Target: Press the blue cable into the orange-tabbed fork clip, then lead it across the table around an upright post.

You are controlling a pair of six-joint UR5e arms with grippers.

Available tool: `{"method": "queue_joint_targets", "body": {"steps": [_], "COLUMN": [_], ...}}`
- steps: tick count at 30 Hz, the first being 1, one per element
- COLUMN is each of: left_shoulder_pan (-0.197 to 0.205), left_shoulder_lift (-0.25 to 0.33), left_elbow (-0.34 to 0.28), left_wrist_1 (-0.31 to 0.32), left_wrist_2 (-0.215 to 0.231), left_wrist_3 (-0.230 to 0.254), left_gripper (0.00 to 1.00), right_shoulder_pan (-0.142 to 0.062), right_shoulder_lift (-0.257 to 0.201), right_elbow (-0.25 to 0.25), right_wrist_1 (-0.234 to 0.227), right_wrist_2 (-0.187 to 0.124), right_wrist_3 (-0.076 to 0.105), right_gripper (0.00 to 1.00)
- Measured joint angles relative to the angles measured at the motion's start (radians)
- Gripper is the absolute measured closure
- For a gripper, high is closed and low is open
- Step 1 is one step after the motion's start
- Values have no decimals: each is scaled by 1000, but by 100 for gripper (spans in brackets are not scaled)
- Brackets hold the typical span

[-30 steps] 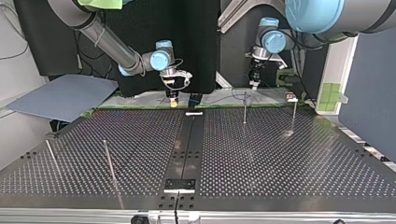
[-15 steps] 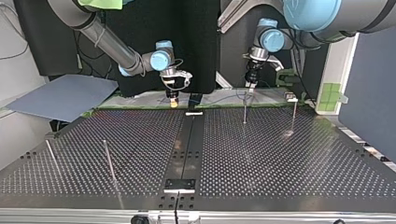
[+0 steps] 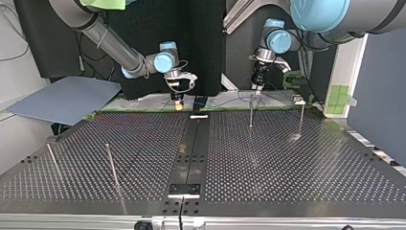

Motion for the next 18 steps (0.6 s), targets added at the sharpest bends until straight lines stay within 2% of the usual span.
{"method": "queue_joint_targets", "body": {"steps": [13,18], "left_shoulder_pan": [0,0], "left_shoulder_lift": [0,0], "left_elbow": [0,1], "left_wrist_1": [-10,-38], "left_wrist_2": [-1,-18], "left_wrist_3": [-5,-33], "left_gripper": [0,0], "right_shoulder_pan": [0,0], "right_shoulder_lift": [1,1], "right_elbow": [0,0], "right_wrist_1": [5,5], "right_wrist_2": [0,0], "right_wrist_3": [0,0], "right_gripper": [100,100]}}
